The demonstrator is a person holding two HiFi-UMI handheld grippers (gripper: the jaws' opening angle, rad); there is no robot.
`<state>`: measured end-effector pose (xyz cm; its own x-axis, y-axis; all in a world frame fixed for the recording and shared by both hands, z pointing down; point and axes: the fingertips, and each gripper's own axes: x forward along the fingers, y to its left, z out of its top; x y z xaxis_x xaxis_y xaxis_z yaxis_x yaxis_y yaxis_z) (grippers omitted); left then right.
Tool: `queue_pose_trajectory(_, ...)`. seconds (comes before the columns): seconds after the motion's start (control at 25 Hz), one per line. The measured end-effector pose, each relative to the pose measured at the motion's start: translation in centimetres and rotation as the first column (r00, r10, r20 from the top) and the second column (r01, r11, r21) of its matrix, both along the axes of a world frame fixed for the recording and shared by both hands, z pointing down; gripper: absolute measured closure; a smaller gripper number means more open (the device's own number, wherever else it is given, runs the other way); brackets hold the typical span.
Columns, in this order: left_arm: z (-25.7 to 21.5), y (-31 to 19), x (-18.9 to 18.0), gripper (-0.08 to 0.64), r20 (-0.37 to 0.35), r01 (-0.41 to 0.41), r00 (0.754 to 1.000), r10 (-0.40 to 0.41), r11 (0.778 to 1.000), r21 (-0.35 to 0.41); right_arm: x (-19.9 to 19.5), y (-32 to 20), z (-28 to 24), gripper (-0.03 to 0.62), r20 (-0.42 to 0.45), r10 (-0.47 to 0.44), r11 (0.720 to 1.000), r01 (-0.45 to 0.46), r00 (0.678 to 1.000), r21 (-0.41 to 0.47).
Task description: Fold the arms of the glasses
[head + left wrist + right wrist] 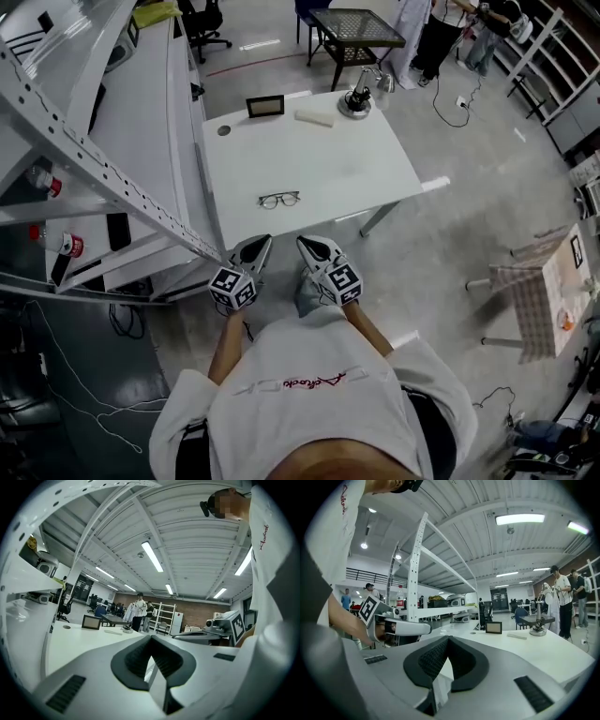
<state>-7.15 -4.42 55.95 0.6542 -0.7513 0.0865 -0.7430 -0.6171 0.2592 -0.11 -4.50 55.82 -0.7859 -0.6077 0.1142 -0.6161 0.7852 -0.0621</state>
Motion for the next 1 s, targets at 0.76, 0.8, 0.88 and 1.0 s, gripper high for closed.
queue_pose_trajectory(0.76, -0.5, 10.0, 0.7, 0.531, 0.035, 0.049, 0.998, -0.05, 0.998, 0.033, 3.8, 9.4, -1.2, 0.566, 0.003, 0.092, 0.995, -0.092, 0.996, 0.042)
queue_pose_trajectory(0.8, -0.6, 10.1, 0.8, 0.531, 0.037, 0.048, 0.998, -0.049, 0.998, 0.036, 4.0, 9.6, -1.3, 0.566, 0.003, 0.094, 0.995, -0.094, 0.996, 0.046)
queue_pose_trajectory(0.88, -0.6, 10.4, 1.2, 0.531, 0.041, 0.043, 0.998, -0.045, 0.998, 0.04, 4.3, 10.0, -1.4, 0.567, 0.001, 0.1, 0.994, -0.099, 0.995, 0.05)
queue_pose_trajectory(1.0, -0.5, 10.7, 1.6, 0.531, 0.043, 0.036, 0.998, -0.038, 0.998, 0.042, 4.6, 10.4, -1.3, 0.567, -0.001, 0.107, 0.993, -0.106, 0.994, 0.054)
